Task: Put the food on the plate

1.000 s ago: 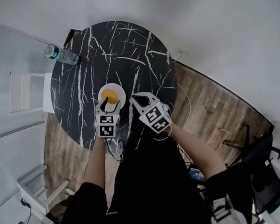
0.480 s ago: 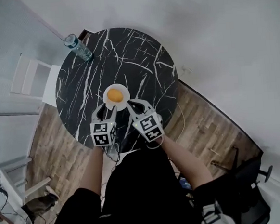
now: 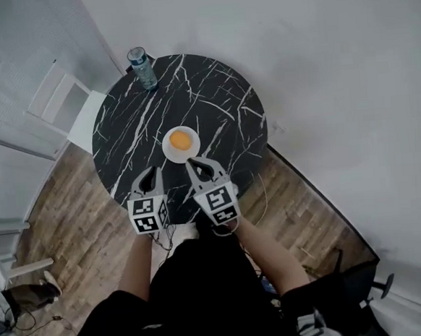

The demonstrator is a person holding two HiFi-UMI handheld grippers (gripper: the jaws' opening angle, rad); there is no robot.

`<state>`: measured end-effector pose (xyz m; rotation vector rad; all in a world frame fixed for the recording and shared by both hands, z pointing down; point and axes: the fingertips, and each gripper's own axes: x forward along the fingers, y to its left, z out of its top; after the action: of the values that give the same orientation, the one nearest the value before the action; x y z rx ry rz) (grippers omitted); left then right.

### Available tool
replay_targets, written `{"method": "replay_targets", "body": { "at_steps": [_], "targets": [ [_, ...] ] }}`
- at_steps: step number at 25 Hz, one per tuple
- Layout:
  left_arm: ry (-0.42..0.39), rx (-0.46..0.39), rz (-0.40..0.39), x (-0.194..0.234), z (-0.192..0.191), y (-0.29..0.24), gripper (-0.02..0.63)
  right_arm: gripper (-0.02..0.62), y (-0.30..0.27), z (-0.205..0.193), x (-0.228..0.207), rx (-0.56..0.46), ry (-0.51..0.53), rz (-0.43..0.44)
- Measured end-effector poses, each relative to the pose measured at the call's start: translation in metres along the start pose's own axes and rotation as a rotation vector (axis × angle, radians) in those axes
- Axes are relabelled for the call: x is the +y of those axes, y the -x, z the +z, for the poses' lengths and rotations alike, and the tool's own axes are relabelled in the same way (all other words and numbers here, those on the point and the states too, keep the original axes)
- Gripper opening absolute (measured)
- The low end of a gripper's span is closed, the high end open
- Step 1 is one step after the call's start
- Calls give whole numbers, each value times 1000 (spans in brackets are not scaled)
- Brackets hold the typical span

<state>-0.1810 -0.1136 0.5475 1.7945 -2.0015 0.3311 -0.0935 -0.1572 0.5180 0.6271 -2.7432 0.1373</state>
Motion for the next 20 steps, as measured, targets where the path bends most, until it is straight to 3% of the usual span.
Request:
{"method": "replay_targets", "body": {
  "at_steps": [2, 9, 15, 20],
  "targets": [
    [9, -38, -1, -4, 5, 19, 0, -4, 13, 11, 10, -28, 17, -13],
    [-54, -183, 9, -20, 36, 87, 0, -5, 70, 42, 25, -121, 70, -94],
    [-73, -227, 23, -28, 57, 129, 0, -4, 124, 83, 40, -230, 110, -129],
    [-95, -317, 15, -35, 89, 164, 0, -5, 147, 115, 49, -290, 148, -137]
  ]
}}
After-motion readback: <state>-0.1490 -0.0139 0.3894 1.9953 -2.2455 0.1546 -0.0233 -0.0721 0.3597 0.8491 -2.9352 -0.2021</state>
